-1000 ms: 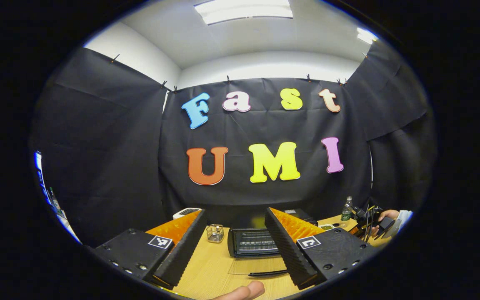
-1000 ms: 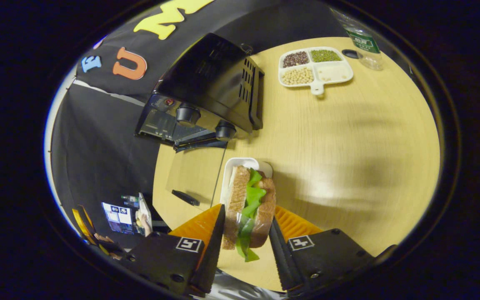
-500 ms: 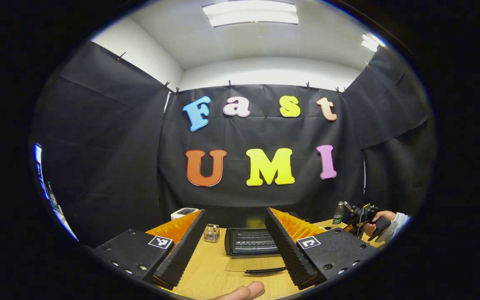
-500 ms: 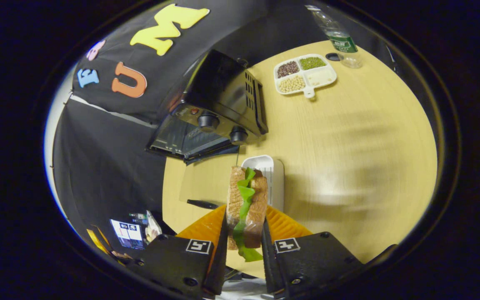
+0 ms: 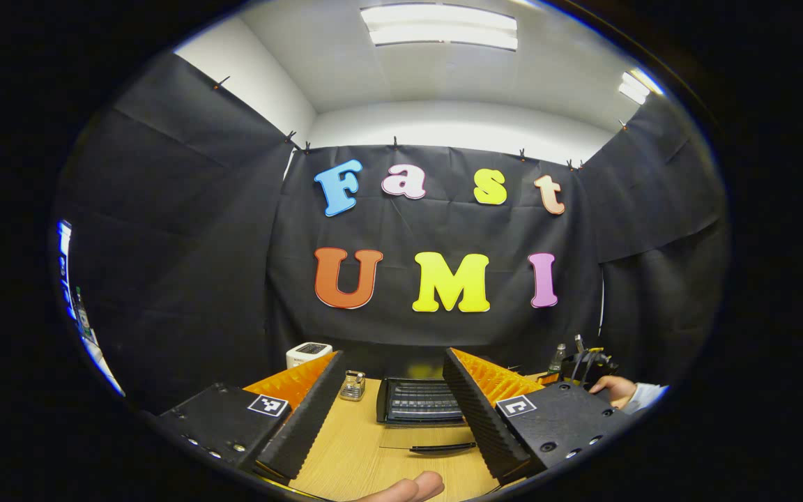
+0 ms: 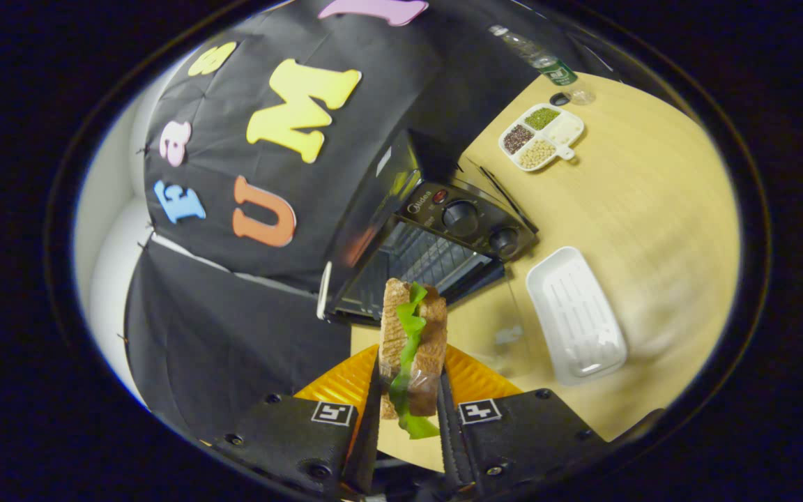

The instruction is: Open the electric oven with the left hand, put the food in, and close the electric oven.

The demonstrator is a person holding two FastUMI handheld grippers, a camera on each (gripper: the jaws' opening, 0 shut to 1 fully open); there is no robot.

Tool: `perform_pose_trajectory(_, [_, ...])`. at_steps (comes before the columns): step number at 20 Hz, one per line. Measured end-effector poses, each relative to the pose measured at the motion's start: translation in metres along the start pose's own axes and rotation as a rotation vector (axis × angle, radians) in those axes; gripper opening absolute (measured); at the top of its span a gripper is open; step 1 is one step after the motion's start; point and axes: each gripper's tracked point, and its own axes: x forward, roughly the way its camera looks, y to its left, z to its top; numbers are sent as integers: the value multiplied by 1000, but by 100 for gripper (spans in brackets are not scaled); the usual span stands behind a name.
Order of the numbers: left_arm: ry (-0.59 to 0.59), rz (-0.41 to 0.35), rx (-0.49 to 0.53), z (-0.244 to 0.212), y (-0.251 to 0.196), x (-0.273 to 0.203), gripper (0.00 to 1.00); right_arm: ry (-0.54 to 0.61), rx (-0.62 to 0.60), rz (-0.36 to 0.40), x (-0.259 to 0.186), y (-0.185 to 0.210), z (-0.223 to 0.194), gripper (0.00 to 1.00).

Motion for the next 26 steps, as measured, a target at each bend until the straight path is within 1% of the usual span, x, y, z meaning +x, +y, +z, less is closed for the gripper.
perform_pose_trajectory(2, [10,-3,-11,-3,5,-3,94,-111,71,4,26,3,-1,37])
perform_pose_trajectory(3, [13,0,-12,-5,9,-3,94,-138,77,-9,41,2,-6,41])
perform_pose_trajectory(4, [21,8,-12,-8,14,-1,94,-150,84,-12,57,2,-11,36])
perform_pose_trajectory(6, [35,24,-12,-13,21,1,94,-192,116,19,88,8,-14,37])
perform_pose_trajectory(7, [43,30,-11,-16,24,2,93,-235,126,30,104,10,-10,37])
perform_pose_trajectory(10, [69,45,-8,-21,31,4,94,-371,110,5,146,3,7,36])
perform_pose_trajectory(12, [80,43,-6,-25,31,8,94,-417,106,-5,172,2,15,36])
perform_pose_trajectory(14, [90,41,1,-28,31,12,94,-459,56,-22,193,2,22,36])
perform_pose_trajectory(15, [92,35,7,-30,29,13,94,-487,15,-40,201,-1,29,37])
perform_pose_trajectory(16, [99,29,13,-33,26,15,94,-516,-15,-70,209,-6,35,36])
perform_pose_trajectory(17, [106,24,18,-37,25,16,94,-523,-36,-91,216,-11,39,36])
perform_pose_trajectory(19, [115,17,25,-39,24,17,93,-530,-65,-94,226,-10,41,37])
perform_pose_trajectory(20, [120,14,26,-43,22,19,94,-529,-97,-110,231,-9,43,37])
perform_pose_trajectory(21, [123,11,27,-45,21,20,93,-525,-137,-134,232,-11,43,36])
perform_pose_trajectory(22, [129,9,27,-47,21,21,93,-520,-193,-188,234,-19,43,36])
perform_pose_trajectory(23, [136,7,28,-49,20,21,93,-514,-236,-238,232,-29,44,50])
perform_pose_trajectory(24, [142,6,29,-52,19,22,93,-515,-287,-253,230,-30,42,60])
perform_pose_trajectory(26, [149,6,30,-55,19,23,94,-514,-437,-323,225,-29,47,80])
